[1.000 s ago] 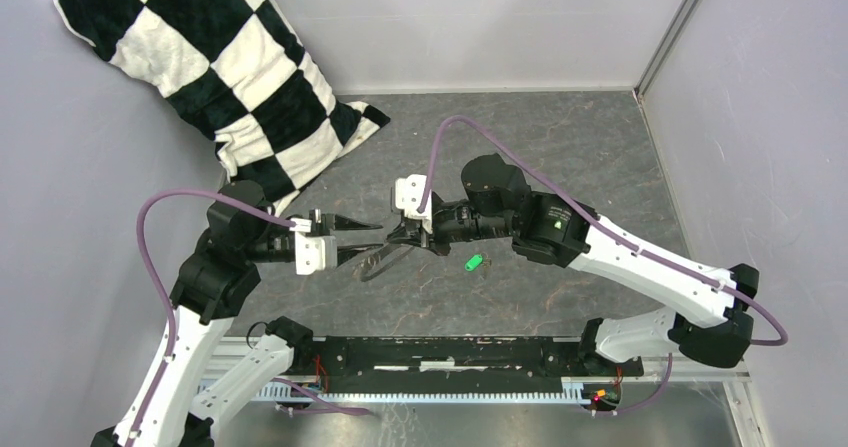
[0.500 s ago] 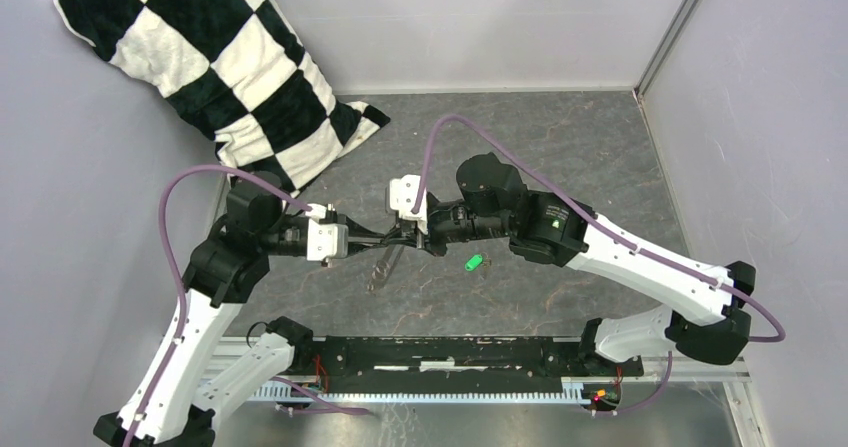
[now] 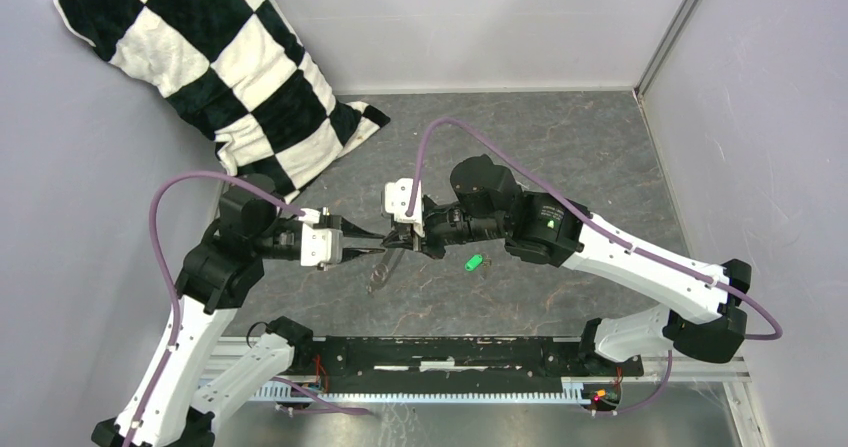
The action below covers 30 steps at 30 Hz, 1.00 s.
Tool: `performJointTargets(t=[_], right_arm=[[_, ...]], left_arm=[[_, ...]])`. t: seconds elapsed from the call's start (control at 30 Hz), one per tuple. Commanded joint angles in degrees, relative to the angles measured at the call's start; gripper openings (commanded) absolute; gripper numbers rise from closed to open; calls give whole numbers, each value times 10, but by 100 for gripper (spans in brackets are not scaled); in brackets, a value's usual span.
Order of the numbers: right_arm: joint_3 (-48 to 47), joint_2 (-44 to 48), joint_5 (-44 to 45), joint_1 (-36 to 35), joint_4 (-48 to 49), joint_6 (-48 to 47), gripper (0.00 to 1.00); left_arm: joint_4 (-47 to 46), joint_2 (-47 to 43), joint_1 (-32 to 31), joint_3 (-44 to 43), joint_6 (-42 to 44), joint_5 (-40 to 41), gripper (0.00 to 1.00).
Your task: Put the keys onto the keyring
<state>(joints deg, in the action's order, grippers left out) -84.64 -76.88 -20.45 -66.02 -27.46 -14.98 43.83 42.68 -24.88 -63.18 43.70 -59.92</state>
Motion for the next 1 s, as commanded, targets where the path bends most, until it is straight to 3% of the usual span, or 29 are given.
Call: performJointTargets(t=[0.0,0.37,0.6,0.7,0.97], right_arm=[[-24,-2,5,-5,16,-3,1],[-21,1,3,-5,25,8,1],[-7,2,-15,-6,57,31,1],[-7,-2,-19,-8,62,37,1],[-7,-11,-20,-12,62,42,1]], left_arm=[[-7,-6,-3,-20,-12,1,27],[-7,-7,-3,-11,-20,11,3],[38,8,-3,-16,-7,10,2],[43,15,-3,-15,-13,0,7],[39,27,-3,-22,-2,-8,2]])
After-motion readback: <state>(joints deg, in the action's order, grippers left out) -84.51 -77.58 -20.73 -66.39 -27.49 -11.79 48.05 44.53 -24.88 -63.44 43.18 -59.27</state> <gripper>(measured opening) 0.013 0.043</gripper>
